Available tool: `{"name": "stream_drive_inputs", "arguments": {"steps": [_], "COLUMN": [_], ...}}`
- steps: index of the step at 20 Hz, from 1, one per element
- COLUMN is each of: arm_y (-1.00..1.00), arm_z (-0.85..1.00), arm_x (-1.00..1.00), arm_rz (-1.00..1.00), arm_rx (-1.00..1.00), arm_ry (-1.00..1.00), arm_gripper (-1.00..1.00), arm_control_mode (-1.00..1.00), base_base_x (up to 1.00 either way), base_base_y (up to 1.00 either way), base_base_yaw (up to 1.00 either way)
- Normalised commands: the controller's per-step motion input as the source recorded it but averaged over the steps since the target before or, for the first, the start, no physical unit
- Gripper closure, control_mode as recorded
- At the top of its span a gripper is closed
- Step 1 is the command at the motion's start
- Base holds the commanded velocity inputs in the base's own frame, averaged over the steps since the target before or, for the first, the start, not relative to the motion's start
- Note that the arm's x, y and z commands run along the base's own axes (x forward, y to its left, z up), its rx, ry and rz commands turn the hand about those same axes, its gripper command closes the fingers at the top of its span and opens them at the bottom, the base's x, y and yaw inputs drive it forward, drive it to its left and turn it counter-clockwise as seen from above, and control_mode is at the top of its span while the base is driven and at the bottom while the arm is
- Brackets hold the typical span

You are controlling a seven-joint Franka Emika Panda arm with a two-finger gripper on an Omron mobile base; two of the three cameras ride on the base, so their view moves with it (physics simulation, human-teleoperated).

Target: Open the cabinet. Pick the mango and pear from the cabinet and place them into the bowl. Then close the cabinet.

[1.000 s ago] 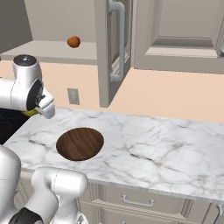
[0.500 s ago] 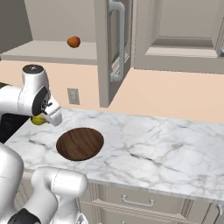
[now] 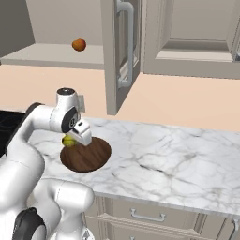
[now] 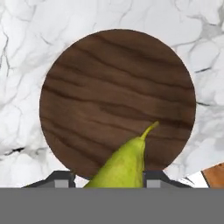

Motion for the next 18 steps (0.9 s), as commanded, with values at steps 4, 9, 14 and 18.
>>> {"name": "stream_drive_inputs", "arguments": {"steps": [4,9,14,18], "arm_y": [-0.04,-0.01,-0.01,-0.08], "arm_z": [-0.85,-0.34,-0.53,-0.51], "arm_x": [0.99,0.25,0.16,0.35], "arm_rz": [0.0,0.0,0.0,0.0], "arm_rx": [-0.18,-0.04,-0.03,-0.04], "arm_ry": [0.0,0.06,0.06,-0.02], "arm_gripper": [1.0,1.0,1.0,1.0], "arm_control_mode": [-1.0,-1.0,-1.0,-1.0], "base_base_x": [0.0,0.0,0.0,0.0], "base_base_y": [0.0,0.0,0.0,0.0], "base_base_yaw": [0.0,0.0,0.0,0.0]}}
